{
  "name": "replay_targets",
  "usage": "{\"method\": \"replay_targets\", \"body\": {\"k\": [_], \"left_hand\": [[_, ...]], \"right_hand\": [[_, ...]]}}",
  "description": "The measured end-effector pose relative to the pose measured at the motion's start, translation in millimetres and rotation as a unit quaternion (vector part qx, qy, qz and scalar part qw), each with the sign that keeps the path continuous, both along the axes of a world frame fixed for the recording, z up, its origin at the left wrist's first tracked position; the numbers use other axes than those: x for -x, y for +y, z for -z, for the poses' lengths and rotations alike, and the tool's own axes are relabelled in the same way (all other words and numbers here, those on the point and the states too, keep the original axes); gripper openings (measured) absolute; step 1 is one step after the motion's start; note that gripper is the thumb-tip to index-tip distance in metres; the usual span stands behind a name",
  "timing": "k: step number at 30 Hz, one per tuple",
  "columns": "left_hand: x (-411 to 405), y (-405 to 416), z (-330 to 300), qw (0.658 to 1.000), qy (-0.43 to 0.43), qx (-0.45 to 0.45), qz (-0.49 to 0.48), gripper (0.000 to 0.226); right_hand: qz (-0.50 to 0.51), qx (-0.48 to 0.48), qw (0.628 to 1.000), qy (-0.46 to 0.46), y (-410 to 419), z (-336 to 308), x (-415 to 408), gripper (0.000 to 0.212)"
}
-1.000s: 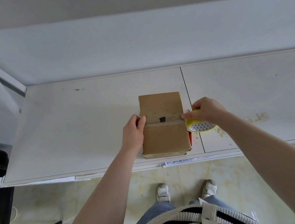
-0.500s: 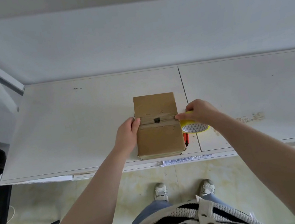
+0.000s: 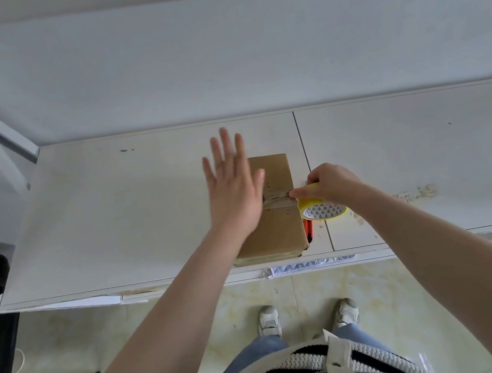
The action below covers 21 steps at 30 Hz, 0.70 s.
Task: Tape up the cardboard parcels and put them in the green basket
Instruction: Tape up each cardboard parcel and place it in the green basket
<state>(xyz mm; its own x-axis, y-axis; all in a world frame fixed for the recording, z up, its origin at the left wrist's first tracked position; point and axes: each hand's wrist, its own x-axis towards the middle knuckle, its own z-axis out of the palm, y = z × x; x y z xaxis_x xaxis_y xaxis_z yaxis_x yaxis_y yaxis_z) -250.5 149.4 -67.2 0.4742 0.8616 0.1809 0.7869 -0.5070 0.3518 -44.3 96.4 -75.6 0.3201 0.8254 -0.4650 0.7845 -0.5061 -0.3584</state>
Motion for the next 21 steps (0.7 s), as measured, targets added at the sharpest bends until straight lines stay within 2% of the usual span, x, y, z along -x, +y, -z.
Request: {"method": "replay_targets", "body": {"k": [3,5,10,14,18,21], "left_hand": [[-22.3,-6.3,17.3,0.99,0.141,0.005,0.026,0.07],[-20.5,-5.5,29.2,0.982,0.184,0.02,0.03,0.07],[-30.2,-6.6,27.8,0.988,0.148,0.036,0.032,0.073],[-33.1,-19.2,32.1,0.982,0.178,0.055,0.019,0.071],[-30.8,-17.9,32.4,0.984,0.166,0.059,0.025,0.073],[-31.0,-16.9,29.4,0.986,0.145,0.07,0.034,0.079]], "right_hand": [[-0.002,0.005,1.0,-0.005,1.4,0.2,0.6,0.056],[0.001,0.011,1.0,-0.007,0.9,-0.2,1.6,0.057],[-0.004,0.01,1.0,-0.015,1.3,-0.9,1.8,0.06],[-0.006,0.0,1.0,0.01,-0.7,2.0,0.5,0.058],[-0.016,-0.053,0.991,0.124,-15.8,6.3,-12.5,0.041],[0.0,-0.082,0.981,0.173,-25.7,8.2,-18.1,0.039]]}}
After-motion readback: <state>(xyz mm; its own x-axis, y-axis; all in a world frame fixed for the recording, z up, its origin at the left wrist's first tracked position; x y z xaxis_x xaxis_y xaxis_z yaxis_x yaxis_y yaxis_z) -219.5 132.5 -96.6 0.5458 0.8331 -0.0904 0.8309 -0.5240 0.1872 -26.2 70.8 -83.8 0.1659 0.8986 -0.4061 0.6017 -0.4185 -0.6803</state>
